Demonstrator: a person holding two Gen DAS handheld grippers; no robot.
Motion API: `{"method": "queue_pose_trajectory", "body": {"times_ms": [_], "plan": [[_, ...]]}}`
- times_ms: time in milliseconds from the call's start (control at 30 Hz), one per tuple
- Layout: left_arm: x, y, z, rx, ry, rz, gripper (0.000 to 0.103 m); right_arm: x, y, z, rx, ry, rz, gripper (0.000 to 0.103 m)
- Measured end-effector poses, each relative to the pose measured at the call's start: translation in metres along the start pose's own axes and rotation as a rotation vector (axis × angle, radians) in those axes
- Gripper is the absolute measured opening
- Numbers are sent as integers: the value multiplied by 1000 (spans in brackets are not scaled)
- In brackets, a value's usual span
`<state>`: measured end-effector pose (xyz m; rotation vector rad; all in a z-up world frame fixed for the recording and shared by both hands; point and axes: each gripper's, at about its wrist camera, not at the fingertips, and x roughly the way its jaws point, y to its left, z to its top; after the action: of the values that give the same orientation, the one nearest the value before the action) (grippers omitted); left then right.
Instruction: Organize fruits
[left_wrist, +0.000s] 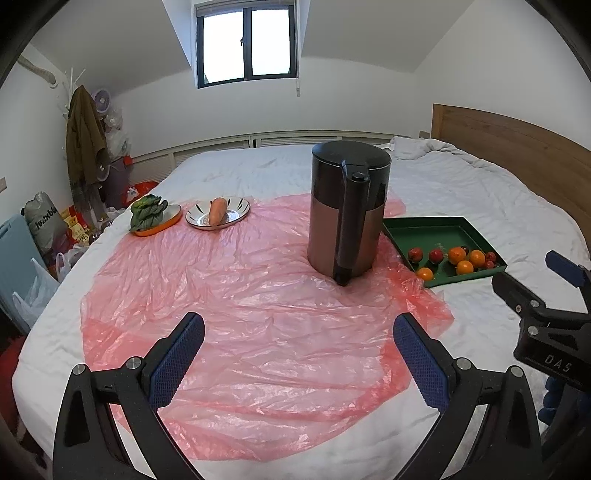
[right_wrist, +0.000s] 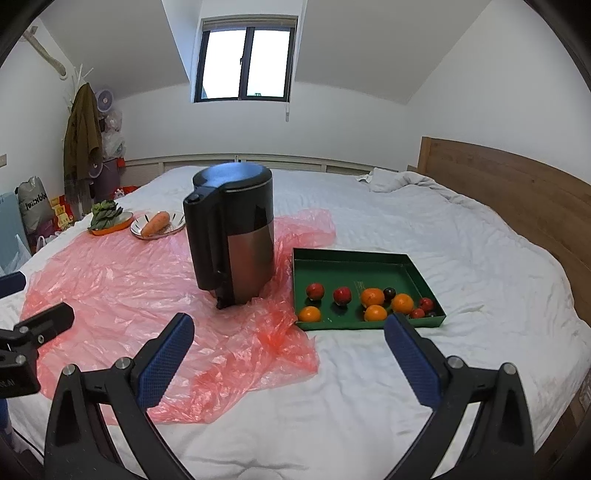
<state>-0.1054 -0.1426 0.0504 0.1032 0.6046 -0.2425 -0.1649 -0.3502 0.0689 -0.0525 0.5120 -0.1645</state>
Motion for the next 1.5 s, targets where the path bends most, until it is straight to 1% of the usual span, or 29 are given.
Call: {"method": "queue_pose_trajectory", "body": {"times_ms": [500,633,967,1500], "plan": [[10,18,-9,4,25,14,101,12,1,-7,52,36,17,103],[13,22,-10,-2,24,46,101,13,2,-7,54,41,26,103],[15,34,-10,-36,26,32,101,18,14,-4,40,42,53,103],[18,35,-10,-41,32,23,101,21,20,-3,34,44,76,103]]}}
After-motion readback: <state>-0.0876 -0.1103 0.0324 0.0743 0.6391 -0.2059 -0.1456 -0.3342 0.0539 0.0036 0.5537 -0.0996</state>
